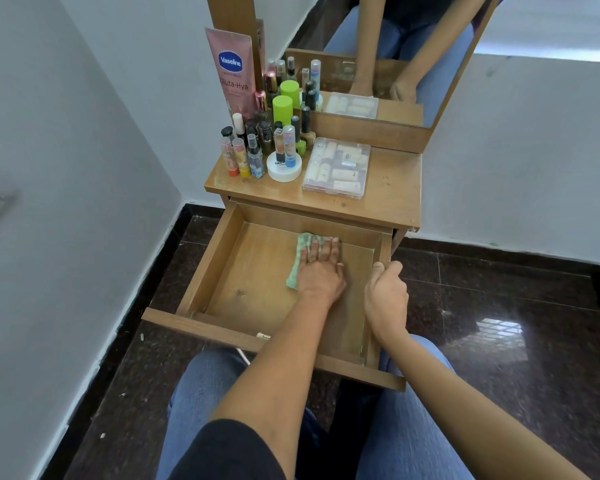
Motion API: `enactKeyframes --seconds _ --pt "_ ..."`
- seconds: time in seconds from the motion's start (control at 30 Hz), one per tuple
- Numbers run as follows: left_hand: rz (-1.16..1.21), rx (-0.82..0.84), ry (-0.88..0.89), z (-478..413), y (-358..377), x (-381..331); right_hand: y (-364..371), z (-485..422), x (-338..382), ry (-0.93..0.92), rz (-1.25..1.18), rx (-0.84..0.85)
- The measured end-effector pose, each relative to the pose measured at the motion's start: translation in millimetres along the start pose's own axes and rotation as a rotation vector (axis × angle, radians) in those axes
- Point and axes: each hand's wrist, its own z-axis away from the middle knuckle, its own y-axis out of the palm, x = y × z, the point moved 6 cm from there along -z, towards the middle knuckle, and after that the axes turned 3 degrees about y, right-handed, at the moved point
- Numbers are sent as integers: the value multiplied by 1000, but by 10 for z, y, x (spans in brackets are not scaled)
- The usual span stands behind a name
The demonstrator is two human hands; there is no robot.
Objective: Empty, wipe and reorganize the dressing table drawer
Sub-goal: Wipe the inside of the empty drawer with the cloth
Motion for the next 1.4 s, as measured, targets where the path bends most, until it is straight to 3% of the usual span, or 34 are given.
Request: enactKeyframes --seconds 0.3,0.93,1.4 --pt "-28 42 109 -21 142 -440 -25 12 -33 -2 -83 -2" --pt "-66 179 232 -111 45 -470 -39 -4 -90 49 -158 -52" --pt "-322 496 761 496 150 -93 -34 -50 -116 54 -149 -48"
